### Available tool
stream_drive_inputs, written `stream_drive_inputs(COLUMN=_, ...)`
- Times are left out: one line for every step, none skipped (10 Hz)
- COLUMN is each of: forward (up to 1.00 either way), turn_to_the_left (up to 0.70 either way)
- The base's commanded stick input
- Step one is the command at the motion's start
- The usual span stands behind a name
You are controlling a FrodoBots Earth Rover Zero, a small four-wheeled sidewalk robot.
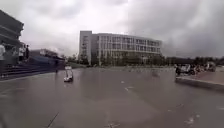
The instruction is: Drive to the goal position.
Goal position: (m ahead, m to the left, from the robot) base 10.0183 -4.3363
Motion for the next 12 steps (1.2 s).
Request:
stream_drive_inputs(forward=0.70, turn_to_the_left=0.00)
stream_drive_inputs(forward=0.70, turn_to_the_left=0.00)
stream_drive_inputs(forward=0.70, turn_to_the_left=0.00)
stream_drive_inputs(forward=0.70, turn_to_the_left=0.00)
stream_drive_inputs(forward=0.70, turn_to_the_left=0.00)
stream_drive_inputs(forward=0.70, turn_to_the_left=0.00)
stream_drive_inputs(forward=0.70, turn_to_the_left=0.00)
stream_drive_inputs(forward=0.70, turn_to_the_left=0.00)
stream_drive_inputs(forward=0.70, turn_to_the_left=0.00)
stream_drive_inputs(forward=0.70, turn_to_the_left=0.00)
stream_drive_inputs(forward=0.70, turn_to_the_left=0.00)
stream_drive_inputs(forward=0.70, turn_to_the_left=0.00)
